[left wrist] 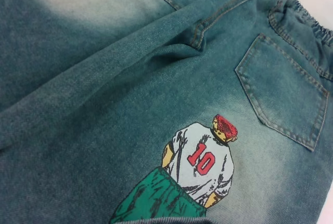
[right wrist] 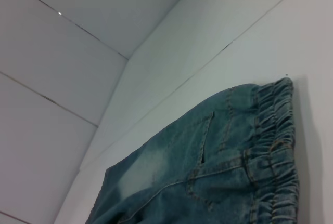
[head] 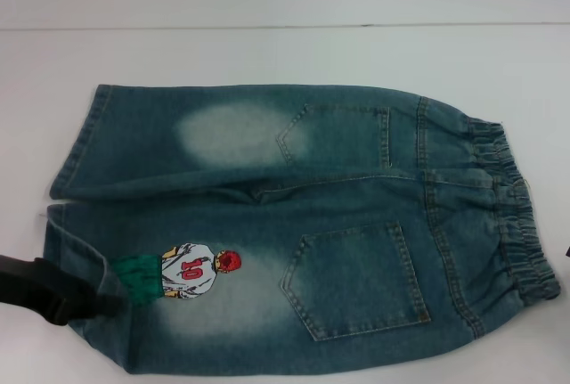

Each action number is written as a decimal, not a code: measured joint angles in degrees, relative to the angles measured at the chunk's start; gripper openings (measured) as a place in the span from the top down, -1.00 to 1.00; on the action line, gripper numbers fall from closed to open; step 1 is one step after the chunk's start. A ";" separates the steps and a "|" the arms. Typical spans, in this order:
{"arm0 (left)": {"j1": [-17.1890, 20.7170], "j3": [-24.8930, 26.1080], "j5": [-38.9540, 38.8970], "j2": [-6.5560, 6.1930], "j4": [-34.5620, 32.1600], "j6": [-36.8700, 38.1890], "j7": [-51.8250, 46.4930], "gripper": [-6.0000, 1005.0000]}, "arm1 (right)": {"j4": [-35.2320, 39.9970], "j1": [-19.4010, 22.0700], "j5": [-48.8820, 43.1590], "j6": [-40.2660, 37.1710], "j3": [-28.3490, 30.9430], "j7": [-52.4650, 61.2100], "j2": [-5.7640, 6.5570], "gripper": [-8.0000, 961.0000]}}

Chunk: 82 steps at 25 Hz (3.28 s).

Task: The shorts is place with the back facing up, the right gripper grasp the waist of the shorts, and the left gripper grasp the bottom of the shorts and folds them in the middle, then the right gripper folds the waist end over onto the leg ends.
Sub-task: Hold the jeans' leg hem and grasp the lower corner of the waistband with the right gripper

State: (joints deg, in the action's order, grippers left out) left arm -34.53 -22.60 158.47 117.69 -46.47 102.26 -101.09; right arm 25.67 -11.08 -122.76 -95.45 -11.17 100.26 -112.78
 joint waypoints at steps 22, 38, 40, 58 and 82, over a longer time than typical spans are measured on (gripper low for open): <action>0.13 0.02 0.00 0.09 0.06 -0.33 0.40 0.88 | -1.25 -1.97 -2.21 0.67 -0.23 0.39 -0.12 -0.91; 0.06 0.02 0.00 -0.14 0.07 -0.68 0.74 0.88 | -1.28 -1.35 -2.20 0.38 -0.20 1.96 0.09 -0.91; 0.07 0.01 0.00 -0.15 0.07 -1.07 0.78 0.88 | -1.27 -1.22 -2.16 1.05 -0.17 2.33 0.18 -0.91; -0.05 0.01 0.00 -0.19 0.85 -1.76 1.10 0.88 | -1.43 -2.56 -2.87 3.96 -0.75 3.49 -0.01 -0.91; -0.10 0.15 0.00 -0.27 0.60 -1.02 1.25 0.88 | -1.50 -3.96 -2.92 3.73 -1.60 3.33 -0.42 -0.91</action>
State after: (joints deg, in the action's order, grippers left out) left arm -34.62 -22.45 158.47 117.42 -45.87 101.24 -99.84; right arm 24.17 -15.04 -125.68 -91.73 -12.77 103.59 -113.20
